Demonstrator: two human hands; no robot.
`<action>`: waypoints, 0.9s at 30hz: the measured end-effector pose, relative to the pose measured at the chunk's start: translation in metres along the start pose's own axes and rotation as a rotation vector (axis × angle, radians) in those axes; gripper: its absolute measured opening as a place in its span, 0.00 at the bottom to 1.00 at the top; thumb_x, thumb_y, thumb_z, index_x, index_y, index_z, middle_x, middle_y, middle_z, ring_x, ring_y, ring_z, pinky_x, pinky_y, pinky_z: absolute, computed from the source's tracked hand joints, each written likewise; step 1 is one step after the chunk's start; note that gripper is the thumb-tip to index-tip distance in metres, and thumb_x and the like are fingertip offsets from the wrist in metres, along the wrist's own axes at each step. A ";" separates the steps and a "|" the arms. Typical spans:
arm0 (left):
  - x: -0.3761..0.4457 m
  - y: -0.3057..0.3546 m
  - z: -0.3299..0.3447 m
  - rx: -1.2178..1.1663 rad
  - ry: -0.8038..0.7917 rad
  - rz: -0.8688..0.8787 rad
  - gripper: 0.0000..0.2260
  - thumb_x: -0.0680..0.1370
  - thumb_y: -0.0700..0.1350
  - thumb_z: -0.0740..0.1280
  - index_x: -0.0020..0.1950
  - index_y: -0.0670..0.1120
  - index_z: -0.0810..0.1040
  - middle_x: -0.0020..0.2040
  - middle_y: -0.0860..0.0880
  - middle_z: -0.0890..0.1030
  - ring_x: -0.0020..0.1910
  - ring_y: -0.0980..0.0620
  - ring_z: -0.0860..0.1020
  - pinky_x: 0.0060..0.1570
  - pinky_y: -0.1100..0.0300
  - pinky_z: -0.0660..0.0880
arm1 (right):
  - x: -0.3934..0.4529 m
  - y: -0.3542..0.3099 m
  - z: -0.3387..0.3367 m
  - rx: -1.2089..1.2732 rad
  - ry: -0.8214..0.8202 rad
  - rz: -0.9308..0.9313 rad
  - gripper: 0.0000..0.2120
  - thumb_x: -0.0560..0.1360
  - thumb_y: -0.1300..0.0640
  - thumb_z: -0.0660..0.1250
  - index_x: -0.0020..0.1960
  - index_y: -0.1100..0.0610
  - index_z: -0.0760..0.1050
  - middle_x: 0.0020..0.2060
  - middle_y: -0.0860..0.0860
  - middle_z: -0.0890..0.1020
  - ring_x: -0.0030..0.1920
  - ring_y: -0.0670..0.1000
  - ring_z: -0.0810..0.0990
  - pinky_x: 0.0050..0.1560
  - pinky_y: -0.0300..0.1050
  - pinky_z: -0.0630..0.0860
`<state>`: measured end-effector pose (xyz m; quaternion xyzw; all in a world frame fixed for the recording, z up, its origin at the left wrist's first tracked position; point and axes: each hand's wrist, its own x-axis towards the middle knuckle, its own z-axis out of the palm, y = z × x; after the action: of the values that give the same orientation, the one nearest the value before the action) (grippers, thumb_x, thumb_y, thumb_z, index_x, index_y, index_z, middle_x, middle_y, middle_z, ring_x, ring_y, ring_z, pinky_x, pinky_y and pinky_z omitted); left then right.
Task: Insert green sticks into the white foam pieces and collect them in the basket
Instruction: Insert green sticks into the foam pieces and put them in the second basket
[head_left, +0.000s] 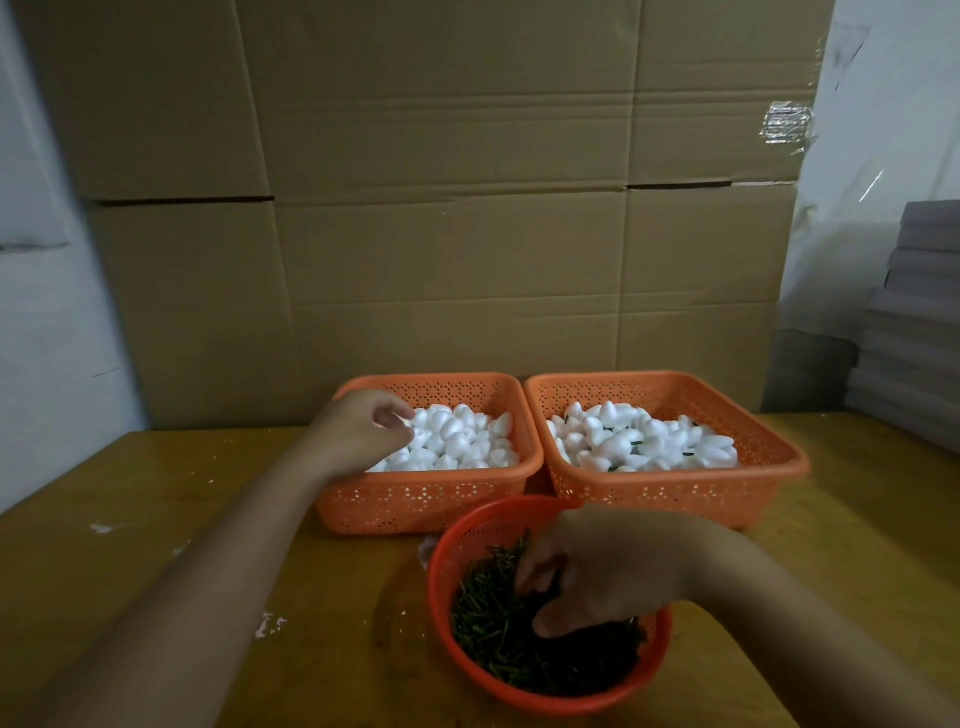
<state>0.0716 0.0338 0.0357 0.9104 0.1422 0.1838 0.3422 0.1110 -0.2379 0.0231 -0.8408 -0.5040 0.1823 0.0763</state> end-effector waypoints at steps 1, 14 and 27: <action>0.006 0.000 0.000 0.130 -0.100 0.001 0.09 0.77 0.44 0.72 0.58 0.48 0.82 0.55 0.50 0.83 0.56 0.51 0.80 0.55 0.59 0.76 | 0.000 0.001 0.000 -0.020 -0.013 0.014 0.19 0.74 0.43 0.71 0.64 0.43 0.77 0.57 0.40 0.81 0.49 0.38 0.77 0.45 0.33 0.71; 0.035 0.000 0.011 0.602 -0.353 -0.025 0.18 0.77 0.49 0.71 0.67 0.50 0.79 0.79 0.51 0.66 0.72 0.51 0.71 0.66 0.60 0.69 | 0.000 -0.003 0.000 -0.032 -0.052 0.083 0.19 0.76 0.41 0.68 0.65 0.45 0.76 0.57 0.41 0.80 0.57 0.45 0.78 0.60 0.47 0.75; -0.014 0.007 0.011 -0.129 0.086 0.446 0.09 0.71 0.57 0.70 0.51 0.62 0.79 0.50 0.64 0.82 0.46 0.62 0.82 0.41 0.70 0.76 | 0.003 -0.003 0.003 -0.017 -0.030 0.092 0.20 0.76 0.41 0.67 0.65 0.46 0.76 0.57 0.42 0.80 0.56 0.46 0.78 0.58 0.47 0.76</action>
<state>0.0652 0.0169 0.0298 0.8870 -0.0599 0.3020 0.3442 0.1086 -0.2341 0.0203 -0.8609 -0.4674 0.1938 0.0530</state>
